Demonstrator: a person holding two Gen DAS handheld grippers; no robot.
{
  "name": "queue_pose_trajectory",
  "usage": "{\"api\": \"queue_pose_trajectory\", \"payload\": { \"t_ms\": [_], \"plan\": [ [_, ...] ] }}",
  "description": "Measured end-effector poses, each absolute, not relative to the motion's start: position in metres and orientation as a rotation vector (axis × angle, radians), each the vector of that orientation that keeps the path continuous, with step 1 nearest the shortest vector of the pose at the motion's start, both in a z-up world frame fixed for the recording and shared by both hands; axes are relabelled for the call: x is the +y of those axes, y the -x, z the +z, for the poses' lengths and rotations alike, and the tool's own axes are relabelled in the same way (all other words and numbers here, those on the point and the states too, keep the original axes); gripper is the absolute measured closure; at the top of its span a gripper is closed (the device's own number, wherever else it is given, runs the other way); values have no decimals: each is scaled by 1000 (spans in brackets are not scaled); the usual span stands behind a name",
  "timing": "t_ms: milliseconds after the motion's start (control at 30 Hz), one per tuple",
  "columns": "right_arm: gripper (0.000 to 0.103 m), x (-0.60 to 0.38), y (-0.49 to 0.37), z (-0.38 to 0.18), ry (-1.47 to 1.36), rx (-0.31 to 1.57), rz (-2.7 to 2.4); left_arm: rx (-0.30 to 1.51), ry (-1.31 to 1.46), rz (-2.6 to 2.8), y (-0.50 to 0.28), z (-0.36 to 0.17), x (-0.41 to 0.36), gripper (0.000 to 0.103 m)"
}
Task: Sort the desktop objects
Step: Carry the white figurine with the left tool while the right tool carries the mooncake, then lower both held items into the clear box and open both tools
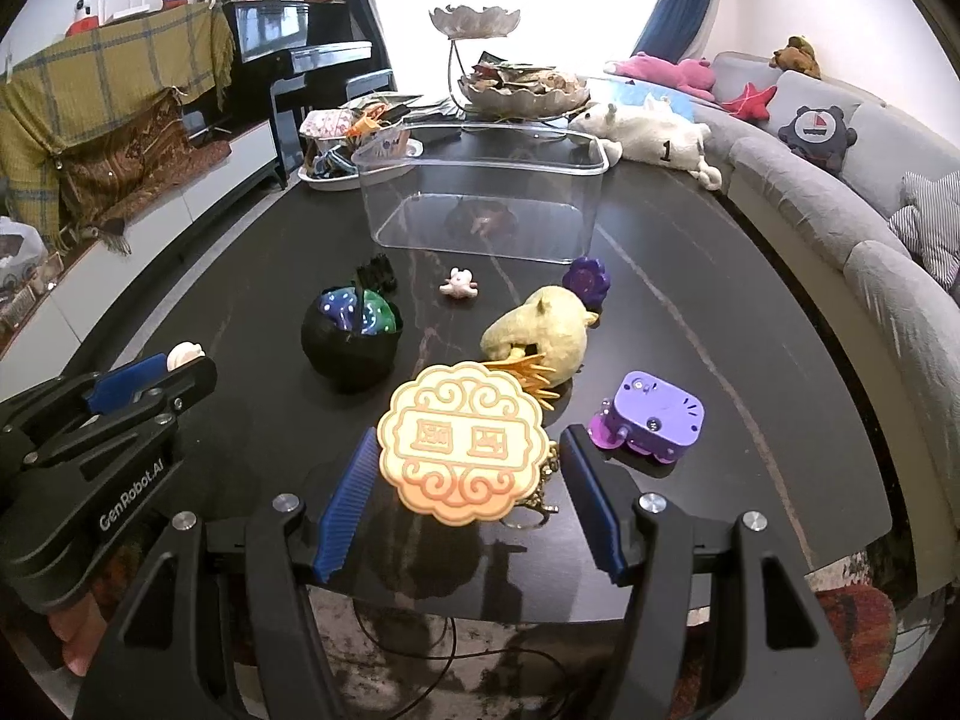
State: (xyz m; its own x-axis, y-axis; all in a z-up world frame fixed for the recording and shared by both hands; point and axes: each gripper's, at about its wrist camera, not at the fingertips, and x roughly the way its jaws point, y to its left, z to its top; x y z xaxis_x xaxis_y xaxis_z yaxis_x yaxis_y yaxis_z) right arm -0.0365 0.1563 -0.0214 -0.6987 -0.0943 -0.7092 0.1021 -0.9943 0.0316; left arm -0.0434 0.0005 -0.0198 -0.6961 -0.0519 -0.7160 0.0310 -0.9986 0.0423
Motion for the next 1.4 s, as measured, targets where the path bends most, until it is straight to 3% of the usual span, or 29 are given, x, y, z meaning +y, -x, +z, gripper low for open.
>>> {"api": "queue_pose_trajectory", "payload": {
  "t_ms": [633,1400],
  "plan": [
    [43,165,58,3,-1142,-32,-2816,-86,-1131,-2893,50,18,17,75],
    [43,164,102,46,-1078,-9,-2876,-13,-1118,-2970,92,50,18,75]
  ]
}}
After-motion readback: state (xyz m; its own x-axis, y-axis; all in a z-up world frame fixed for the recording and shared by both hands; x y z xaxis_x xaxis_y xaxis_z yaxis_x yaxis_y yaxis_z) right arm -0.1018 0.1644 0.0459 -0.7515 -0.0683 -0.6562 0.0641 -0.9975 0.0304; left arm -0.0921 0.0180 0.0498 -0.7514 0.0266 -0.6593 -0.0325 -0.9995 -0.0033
